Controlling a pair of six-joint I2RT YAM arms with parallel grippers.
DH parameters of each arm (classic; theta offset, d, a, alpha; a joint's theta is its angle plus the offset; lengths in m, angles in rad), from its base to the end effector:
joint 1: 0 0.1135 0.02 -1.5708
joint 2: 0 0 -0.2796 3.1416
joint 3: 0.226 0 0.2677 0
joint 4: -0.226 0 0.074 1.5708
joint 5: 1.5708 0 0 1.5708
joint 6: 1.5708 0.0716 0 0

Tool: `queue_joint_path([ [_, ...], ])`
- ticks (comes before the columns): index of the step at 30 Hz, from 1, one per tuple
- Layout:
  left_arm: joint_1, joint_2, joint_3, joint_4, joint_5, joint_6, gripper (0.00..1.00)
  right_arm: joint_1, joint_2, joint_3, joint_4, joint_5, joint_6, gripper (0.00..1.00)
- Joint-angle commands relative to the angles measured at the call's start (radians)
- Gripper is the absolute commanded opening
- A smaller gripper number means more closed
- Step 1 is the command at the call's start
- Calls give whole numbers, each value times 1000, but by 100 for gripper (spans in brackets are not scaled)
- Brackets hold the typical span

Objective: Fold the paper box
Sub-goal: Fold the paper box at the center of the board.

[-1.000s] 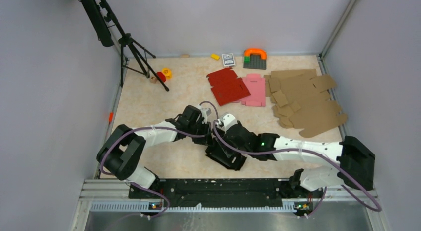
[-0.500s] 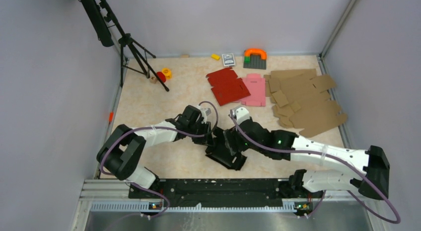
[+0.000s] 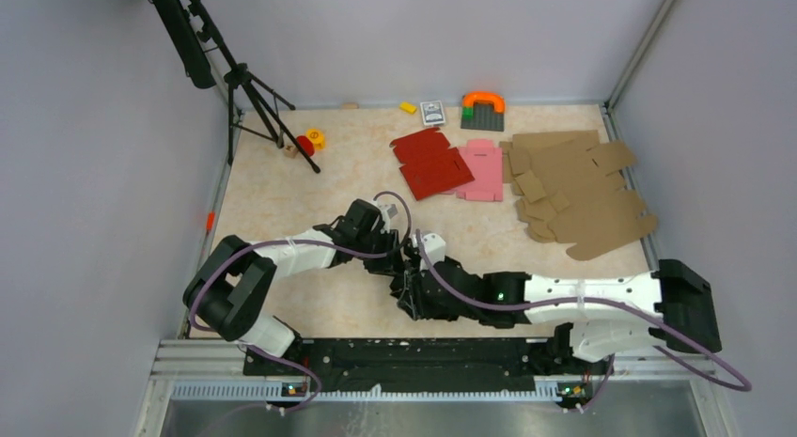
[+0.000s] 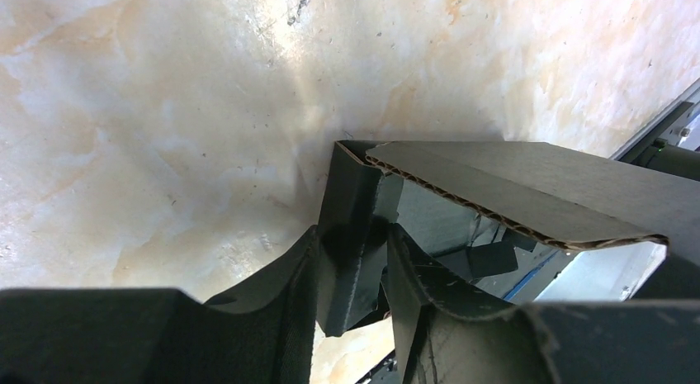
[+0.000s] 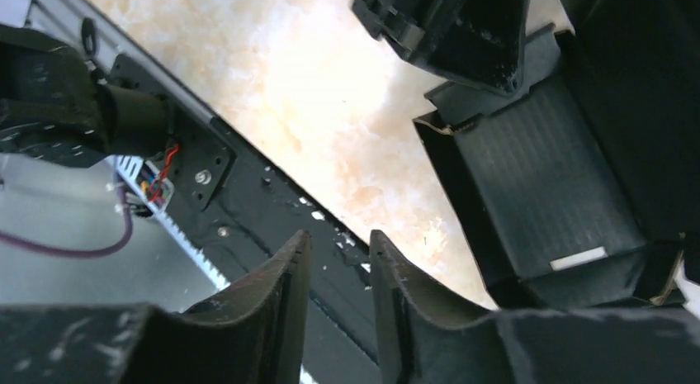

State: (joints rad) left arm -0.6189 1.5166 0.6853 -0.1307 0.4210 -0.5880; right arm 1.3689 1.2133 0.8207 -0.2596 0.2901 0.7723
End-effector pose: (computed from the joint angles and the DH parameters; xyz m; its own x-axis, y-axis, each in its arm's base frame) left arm 0.2312 -0.2006 0.1261 -0.9553 0.0588 -0.2899 0.2283 0.7697 -0.5962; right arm 0.0801 0.2893 0.2445 -0.7104 -0.1364 -0.6904 -0.5548 0.7121 0.4302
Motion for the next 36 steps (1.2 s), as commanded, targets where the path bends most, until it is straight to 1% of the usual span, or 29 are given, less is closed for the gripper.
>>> queue_joint_path([
  [1,-7,-1,-7,29,-10,-20,38,16,30,-127,242,112,140,27],
  [3,-6,1,-7,35,-6,-22,39,18,44,-175,320,165,177,19],
  [4,-6,3,-6,35,-6,-22,39,17,70,-183,332,185,188,16],
  [6,-6,6,-3,33,-4,-22,39,17,117,-166,326,215,198,13],
  [7,-7,8,-2,33,-2,-22,40,17,139,-155,322,222,200,14],
  [11,-6,11,-3,38,5,-22,41,17,190,-159,374,239,214,27],
  [14,-6,16,1,44,13,-23,42,17,208,-178,427,274,225,32],
  [16,-5,21,5,43,21,-22,42,16,217,-191,461,292,228,38],
  [17,-5,22,7,41,24,-21,43,16,220,-195,470,304,233,40],
  [22,-6,32,17,34,30,-15,44,3,238,-211,516,307,229,40],
  [25,-5,36,17,37,33,-15,44,-17,248,-232,532,286,249,37],
  [29,-6,37,16,42,42,-16,44,-50,257,-284,608,239,273,33],
  [36,-5,39,19,42,52,-15,44,-74,293,-288,645,190,282,33],
])
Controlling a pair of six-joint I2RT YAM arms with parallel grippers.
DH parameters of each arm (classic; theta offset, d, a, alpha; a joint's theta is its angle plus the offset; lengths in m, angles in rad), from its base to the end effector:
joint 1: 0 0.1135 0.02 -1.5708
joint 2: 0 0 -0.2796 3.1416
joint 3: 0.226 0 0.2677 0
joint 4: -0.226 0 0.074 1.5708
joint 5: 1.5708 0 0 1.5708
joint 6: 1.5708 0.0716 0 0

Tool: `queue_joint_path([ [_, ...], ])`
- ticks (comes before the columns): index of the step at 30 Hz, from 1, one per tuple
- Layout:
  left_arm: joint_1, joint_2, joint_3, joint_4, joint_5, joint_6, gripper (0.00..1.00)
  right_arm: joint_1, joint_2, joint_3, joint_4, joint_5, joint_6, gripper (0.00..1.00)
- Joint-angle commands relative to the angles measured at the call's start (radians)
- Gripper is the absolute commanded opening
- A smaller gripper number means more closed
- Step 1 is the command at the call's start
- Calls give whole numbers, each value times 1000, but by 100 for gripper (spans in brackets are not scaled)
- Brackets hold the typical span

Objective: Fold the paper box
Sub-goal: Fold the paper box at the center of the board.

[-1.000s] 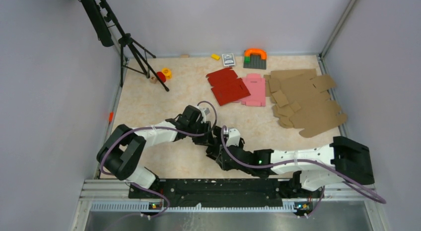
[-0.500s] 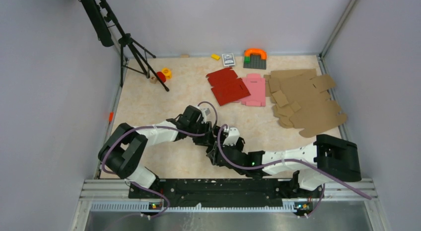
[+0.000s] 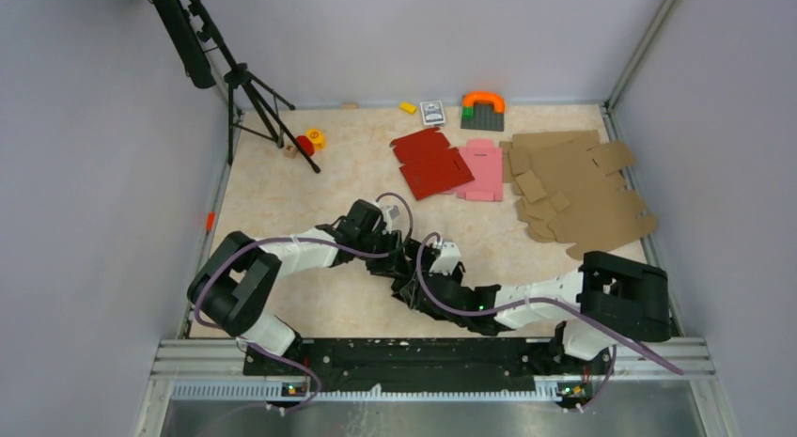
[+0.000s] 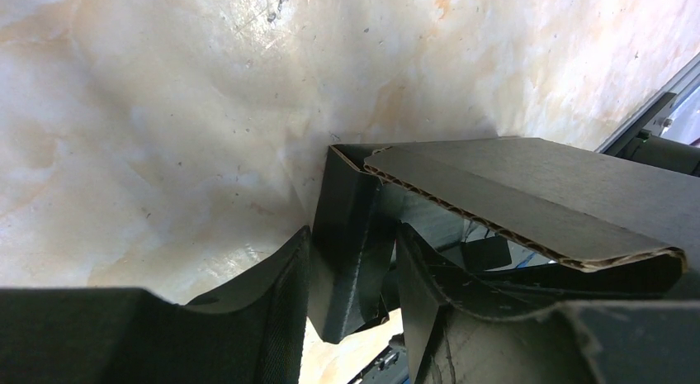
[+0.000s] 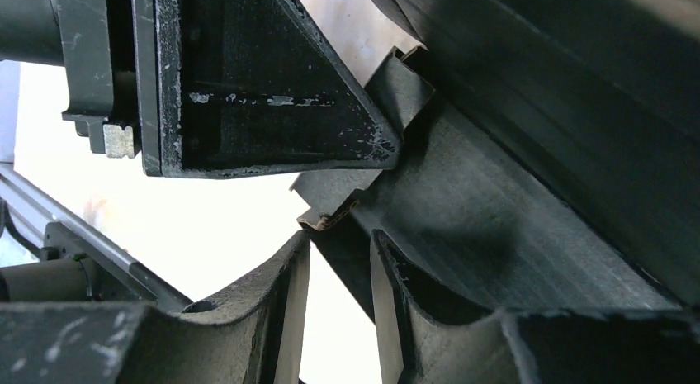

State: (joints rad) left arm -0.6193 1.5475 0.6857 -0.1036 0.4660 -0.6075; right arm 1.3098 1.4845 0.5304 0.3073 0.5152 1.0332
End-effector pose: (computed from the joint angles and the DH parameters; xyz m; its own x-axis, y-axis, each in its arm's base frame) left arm 0.2316 -0.2046 0.1206 -0.9646 0.0614 -0.2564 0.2146 0.7479 -0.6282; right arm 0.1127 0.2851 0.1318 -0.7146 0.2210 -0.6637 -0.2450 0.8096 0.5334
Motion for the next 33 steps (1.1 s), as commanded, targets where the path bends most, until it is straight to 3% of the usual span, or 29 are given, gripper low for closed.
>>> queue_joint_path([
  [1,-6,9,20,15,6,3,44,-18,26,0,84,-38,26,33],
  [20,-6,22,24,22,16,0,44,-56,75,-5,106,-107,52,25],
  [33,-5,28,21,24,5,-7,42,-57,96,34,116,-200,-46,21],
])
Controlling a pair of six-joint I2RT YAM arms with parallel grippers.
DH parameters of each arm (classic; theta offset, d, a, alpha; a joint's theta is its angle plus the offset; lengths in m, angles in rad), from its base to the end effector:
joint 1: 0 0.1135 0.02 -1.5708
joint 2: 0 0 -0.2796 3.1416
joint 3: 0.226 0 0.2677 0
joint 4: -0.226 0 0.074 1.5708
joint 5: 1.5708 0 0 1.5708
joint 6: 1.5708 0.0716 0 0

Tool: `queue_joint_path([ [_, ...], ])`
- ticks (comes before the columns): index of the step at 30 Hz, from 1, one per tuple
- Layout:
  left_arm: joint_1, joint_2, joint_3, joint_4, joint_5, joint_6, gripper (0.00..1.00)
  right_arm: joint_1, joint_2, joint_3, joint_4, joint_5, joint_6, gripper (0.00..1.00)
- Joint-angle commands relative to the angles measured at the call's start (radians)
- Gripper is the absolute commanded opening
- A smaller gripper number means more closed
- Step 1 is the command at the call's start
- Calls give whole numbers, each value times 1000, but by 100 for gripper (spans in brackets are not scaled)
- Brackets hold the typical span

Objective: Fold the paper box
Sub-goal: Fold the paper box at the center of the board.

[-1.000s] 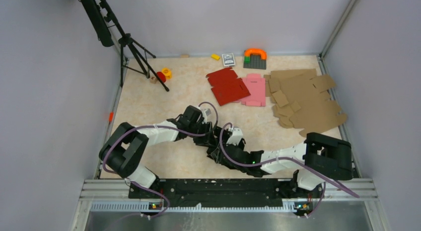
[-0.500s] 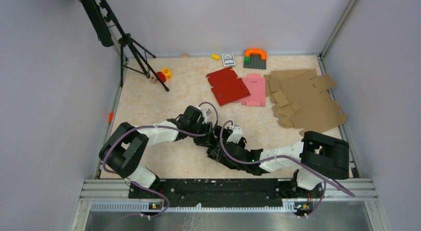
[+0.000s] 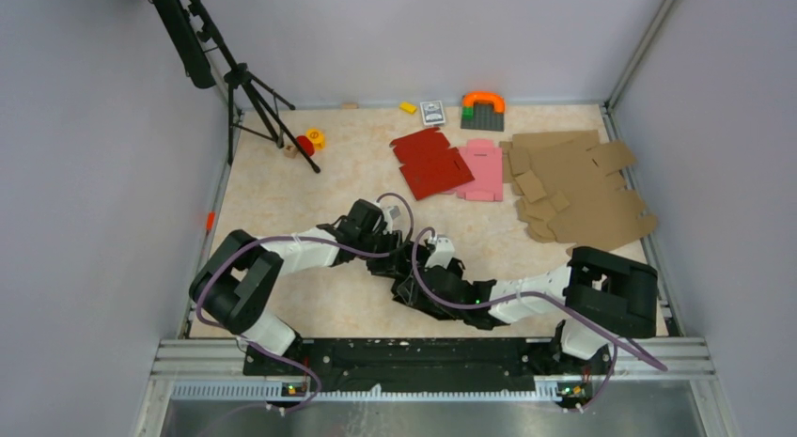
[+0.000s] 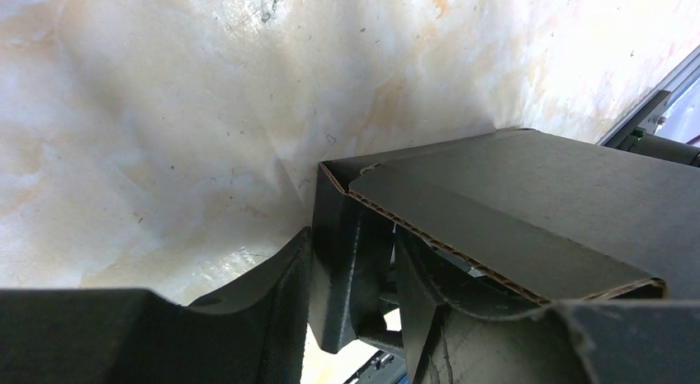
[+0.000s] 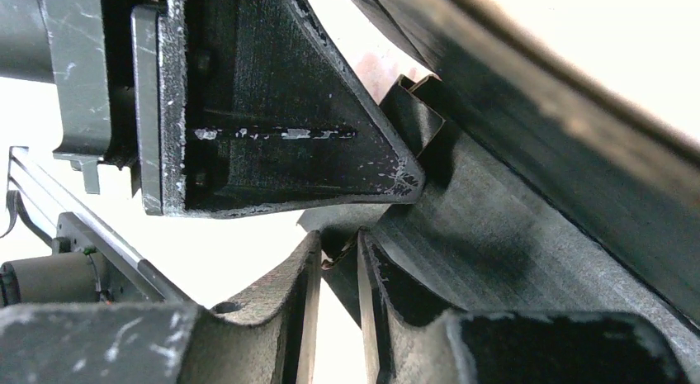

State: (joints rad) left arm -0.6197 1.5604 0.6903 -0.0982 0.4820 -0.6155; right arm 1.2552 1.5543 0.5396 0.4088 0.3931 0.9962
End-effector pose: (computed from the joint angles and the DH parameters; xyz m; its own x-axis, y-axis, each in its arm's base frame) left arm 0.2323 -0.2065 0.1191 -0.9682 0.0624 -0.2422 0.2075 0.7406 -0.6390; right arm 0.1252 0.2950 0.1233 -0.7511 0.1977 -0.6299 -0.2757 0.7729 0.5714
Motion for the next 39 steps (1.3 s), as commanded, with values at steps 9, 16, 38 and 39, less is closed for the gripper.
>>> queue_joint_path([
  [9,-5,19,14,21,-8,3,42,-2,-17,-24,37,-68,16,38],
  [16,-5,18,17,20,-6,3,42,-2,-20,-37,44,-74,19,29],
  [38,-5,25,15,26,3,2,41,-52,5,-76,94,-100,94,19],
  [39,-5,27,15,27,3,2,41,-52,-2,-75,87,-95,96,23],
])
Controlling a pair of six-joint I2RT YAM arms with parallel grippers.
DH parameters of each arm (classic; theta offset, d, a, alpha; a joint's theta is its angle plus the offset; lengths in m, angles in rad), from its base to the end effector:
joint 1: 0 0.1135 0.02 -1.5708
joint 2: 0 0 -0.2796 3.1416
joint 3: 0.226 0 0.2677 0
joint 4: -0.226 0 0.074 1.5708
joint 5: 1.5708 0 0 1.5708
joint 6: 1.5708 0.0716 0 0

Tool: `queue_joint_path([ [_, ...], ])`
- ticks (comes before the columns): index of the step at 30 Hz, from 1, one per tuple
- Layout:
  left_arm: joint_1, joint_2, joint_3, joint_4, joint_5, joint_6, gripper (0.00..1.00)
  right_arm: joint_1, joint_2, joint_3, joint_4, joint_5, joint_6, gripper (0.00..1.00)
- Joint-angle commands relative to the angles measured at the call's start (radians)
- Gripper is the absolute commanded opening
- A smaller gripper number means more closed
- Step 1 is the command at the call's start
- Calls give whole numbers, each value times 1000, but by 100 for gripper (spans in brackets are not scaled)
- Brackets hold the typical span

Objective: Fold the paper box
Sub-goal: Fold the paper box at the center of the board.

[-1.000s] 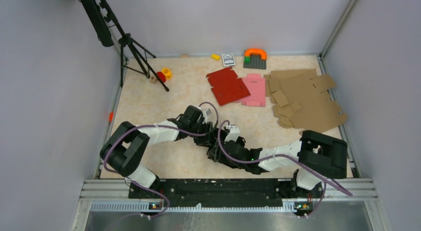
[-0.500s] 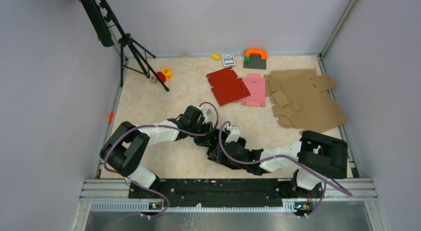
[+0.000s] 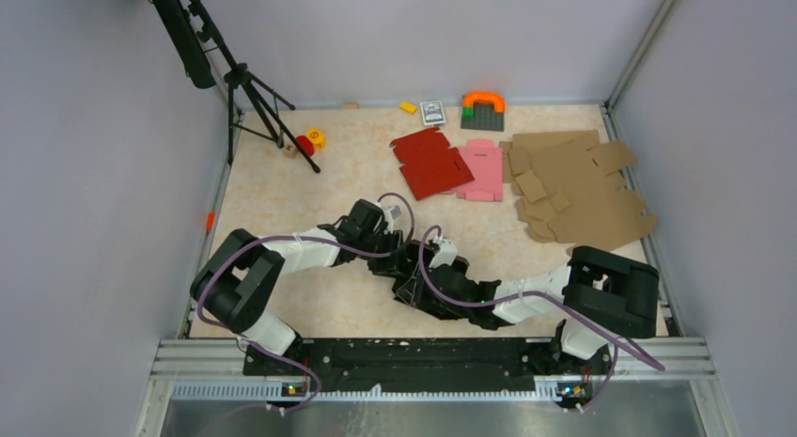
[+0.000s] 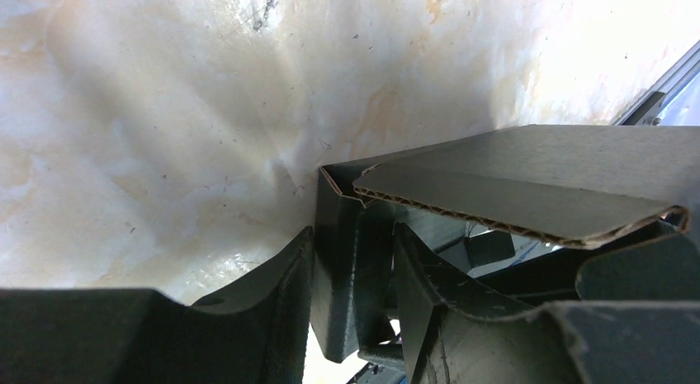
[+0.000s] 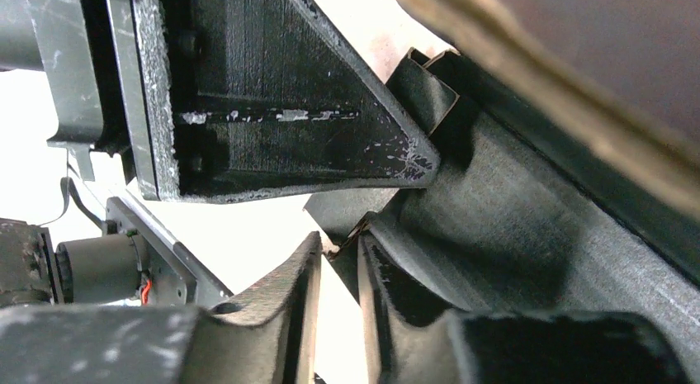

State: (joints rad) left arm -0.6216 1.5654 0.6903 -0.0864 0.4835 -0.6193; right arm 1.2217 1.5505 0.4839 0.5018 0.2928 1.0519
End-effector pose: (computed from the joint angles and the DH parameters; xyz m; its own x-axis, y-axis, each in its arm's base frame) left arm 0.2329 -0.2078 0.1186 -0.9677 0.0610 -0.2447 0.2090 0.7371 -0.6426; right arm 0.1266 0.2873 0.1173 -0.7996 0.2339 -0.5531 -0.2458 0.7128 0.6569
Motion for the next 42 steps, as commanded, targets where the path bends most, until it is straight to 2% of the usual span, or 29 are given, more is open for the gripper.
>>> queue_joint_path([
  [1,-3,22,14,16,1,6,41,-19,0,-16,-15,9,41,27],
  [4,-4,23,15,16,1,5,41,-19,-17,2,-46,3,15,30],
  [13,-3,24,20,16,0,6,41,17,-92,47,-156,-15,-116,52],
  [16,-3,25,21,16,-2,7,41,42,-113,71,-211,-5,-189,56],
  [22,-4,26,21,12,0,10,41,83,-125,152,-400,1,-402,54],
  [27,-3,25,25,10,1,11,41,83,-131,189,-426,-50,-490,52],
  [32,-3,26,30,6,4,15,41,106,-137,276,-634,19,-614,52],
  [37,-3,36,38,8,11,16,41,106,-159,215,-617,-3,-755,50],
  [42,-3,41,45,6,13,19,41,104,-124,200,-605,-20,-794,50],
])
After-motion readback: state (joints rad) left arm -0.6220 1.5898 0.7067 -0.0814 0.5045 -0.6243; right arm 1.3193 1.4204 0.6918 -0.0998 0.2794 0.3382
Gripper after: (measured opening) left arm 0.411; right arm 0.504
